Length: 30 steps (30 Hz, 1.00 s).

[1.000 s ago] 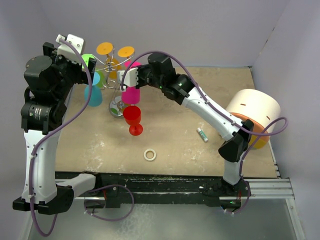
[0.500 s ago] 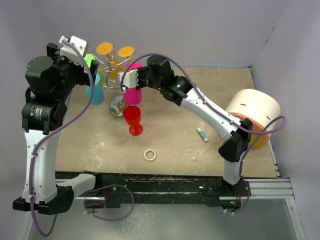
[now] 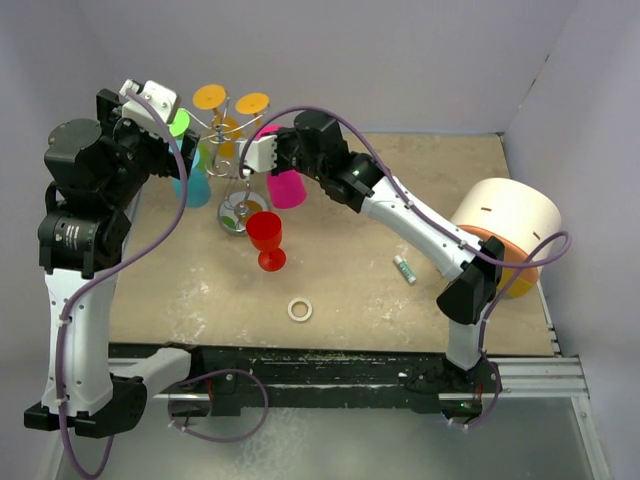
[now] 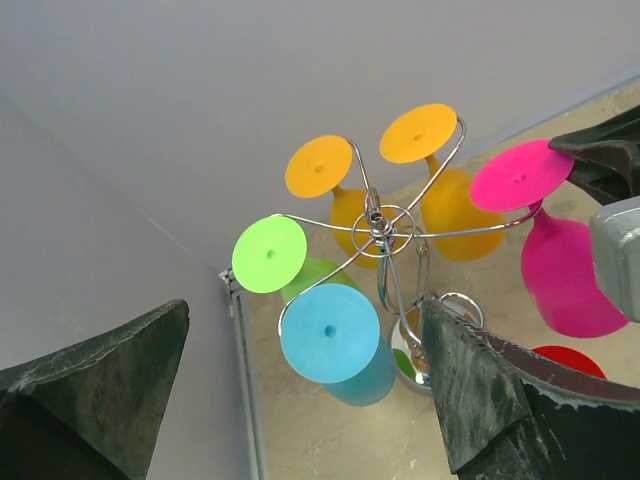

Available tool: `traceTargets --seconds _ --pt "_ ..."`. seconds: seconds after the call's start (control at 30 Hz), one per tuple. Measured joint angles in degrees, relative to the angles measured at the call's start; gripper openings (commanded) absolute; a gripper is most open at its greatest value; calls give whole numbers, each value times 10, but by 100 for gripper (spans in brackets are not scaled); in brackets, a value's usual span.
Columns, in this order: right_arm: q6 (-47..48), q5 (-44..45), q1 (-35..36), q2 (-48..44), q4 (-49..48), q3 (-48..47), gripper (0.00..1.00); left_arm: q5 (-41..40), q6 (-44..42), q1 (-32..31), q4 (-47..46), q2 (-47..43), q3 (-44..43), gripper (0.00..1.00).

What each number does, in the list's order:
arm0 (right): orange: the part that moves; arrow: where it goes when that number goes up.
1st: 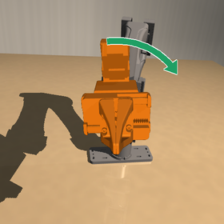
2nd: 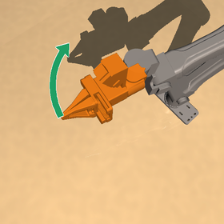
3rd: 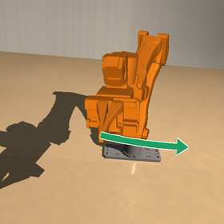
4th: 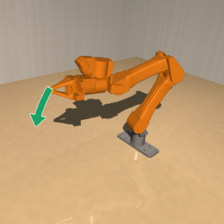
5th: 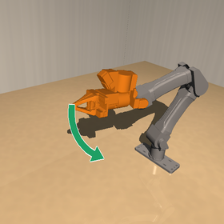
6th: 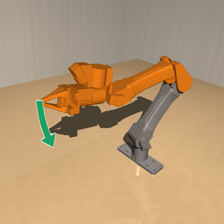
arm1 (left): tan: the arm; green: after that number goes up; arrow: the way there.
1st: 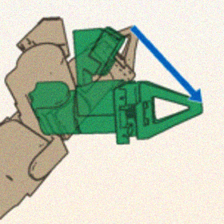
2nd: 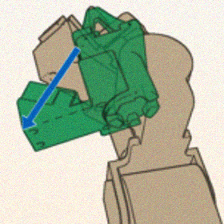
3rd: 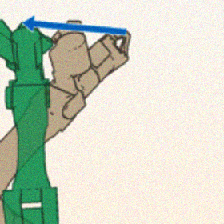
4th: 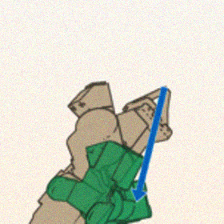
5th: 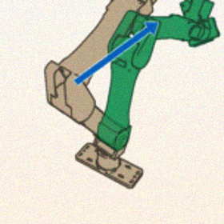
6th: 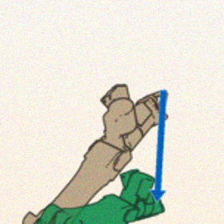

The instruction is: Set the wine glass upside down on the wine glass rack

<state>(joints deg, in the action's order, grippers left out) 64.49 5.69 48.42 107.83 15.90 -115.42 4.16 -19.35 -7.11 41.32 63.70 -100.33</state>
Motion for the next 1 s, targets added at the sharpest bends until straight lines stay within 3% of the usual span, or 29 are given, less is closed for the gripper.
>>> traceTargets --seconds 0.4,0.53,1.0 --pt "-4 8 0 0 -3 16 30 2 -17 0 0 -6 1 99" --pt "-11 8 0 0 -4 31 37 17 -23 0 4 -7 9 99" --pt "-95 8 -14 -57 -13 110 61 206 -30 0 56 -8 28 93"
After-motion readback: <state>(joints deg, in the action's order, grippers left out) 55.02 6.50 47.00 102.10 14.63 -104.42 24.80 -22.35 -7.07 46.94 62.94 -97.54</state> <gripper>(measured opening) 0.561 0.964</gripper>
